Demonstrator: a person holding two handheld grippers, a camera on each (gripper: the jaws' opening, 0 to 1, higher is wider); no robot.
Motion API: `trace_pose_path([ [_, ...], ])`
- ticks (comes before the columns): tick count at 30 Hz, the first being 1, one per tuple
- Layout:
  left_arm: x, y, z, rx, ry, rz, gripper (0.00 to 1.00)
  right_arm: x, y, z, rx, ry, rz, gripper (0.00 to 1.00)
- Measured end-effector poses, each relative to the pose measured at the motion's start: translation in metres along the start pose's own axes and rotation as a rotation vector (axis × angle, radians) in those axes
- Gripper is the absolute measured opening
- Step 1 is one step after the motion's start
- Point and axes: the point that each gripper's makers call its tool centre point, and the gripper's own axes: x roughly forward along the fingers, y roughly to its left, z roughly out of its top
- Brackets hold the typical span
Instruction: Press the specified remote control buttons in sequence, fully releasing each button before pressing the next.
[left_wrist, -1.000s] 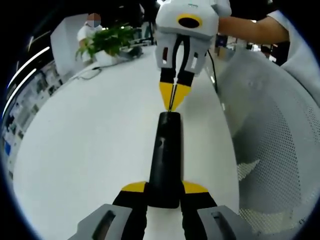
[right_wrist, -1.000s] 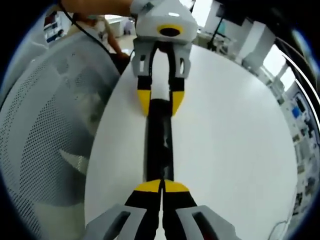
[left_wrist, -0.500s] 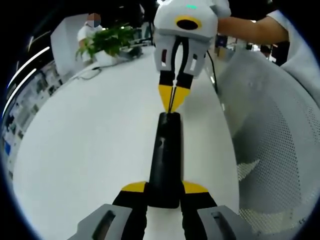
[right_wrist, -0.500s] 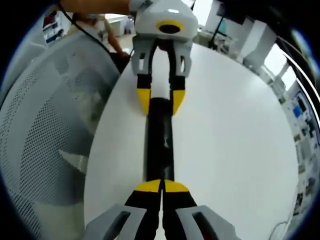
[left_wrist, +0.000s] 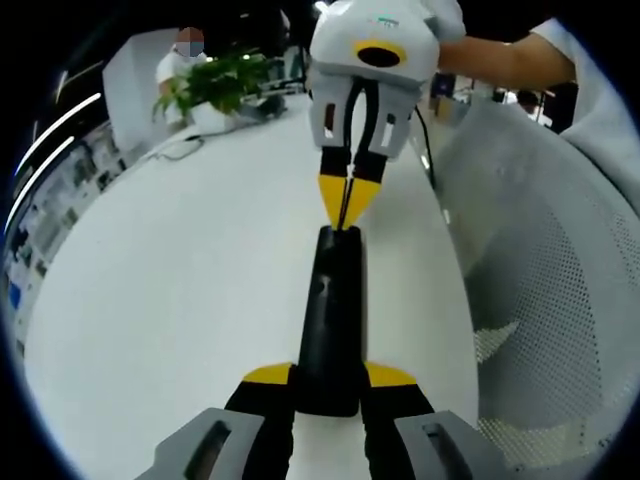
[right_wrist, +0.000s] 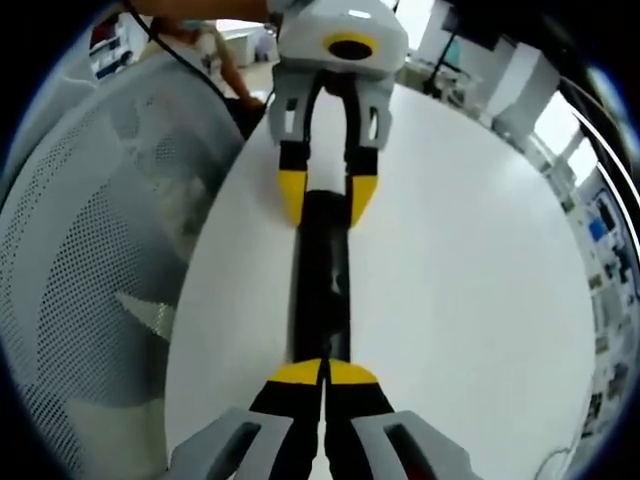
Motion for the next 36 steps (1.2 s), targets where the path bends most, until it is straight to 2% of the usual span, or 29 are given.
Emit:
trace_pose_path([
  [6, 0.0001, 0.0003, -0.0004, -0.003, -0.006, -0.001, 0.24, 0.0002, -0.0012, 0.0002, 0.033, -0.011, 0.006, 0.0],
  [20, 0.0006, 0.0003, 0.0, 0.002, 0.005, 0.001, 0.24, 0.0003, -0.0012, -0.0006, 0.008, -0.006, -0.004, 0.0],
  [28, 0.0008, 0.0001, 0.0004, 0.003, 0.011, 0.0, 0.24, -0.0003, -0.0012, -0.0004, 0.024, -0.01, -0.009, 0.0],
  [36, 0.0007, -0.0002, 0.0002, 0.017, 0.025, 0.004, 0.24, -0.0058, 0.0012, 0.006, 0.016, -0.016, -0.004, 0.0],
])
